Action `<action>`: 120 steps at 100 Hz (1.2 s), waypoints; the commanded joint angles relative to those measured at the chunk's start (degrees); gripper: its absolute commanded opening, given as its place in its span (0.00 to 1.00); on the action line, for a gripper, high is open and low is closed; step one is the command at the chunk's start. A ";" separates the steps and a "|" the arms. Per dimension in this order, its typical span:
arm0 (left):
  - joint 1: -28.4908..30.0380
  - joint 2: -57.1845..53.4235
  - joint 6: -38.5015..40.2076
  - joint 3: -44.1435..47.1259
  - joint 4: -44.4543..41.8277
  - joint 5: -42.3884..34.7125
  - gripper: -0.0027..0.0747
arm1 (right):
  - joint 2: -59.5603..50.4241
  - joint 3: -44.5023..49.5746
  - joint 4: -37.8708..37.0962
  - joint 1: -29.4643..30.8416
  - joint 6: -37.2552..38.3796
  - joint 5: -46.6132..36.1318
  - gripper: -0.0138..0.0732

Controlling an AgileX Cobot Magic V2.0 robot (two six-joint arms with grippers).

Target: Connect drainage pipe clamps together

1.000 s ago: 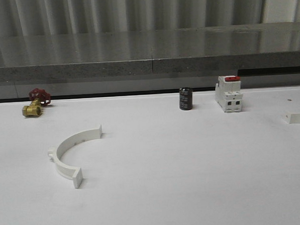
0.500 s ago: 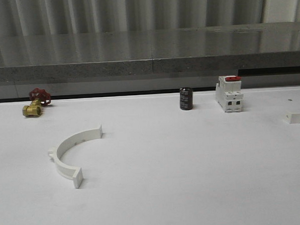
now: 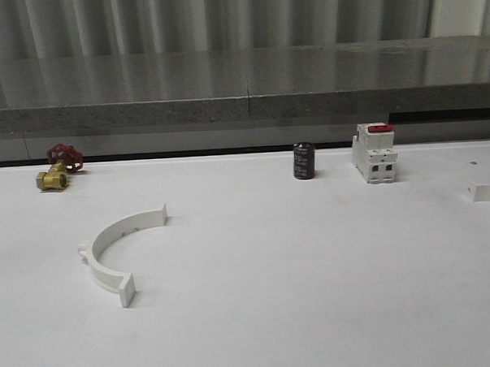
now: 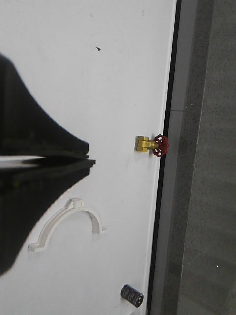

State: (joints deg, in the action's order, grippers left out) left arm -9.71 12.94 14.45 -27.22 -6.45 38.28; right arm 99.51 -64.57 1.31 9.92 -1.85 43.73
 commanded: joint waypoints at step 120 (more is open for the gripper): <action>-0.04 0.64 0.02 -1.51 -0.21 -4.90 0.01 | -4.61 -8.02 6.88 -5.52 8.98 6.52 0.18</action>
State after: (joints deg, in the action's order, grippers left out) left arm -9.71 12.94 14.45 -27.22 -6.45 38.28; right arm 99.16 -71.08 8.73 6.57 1.62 49.53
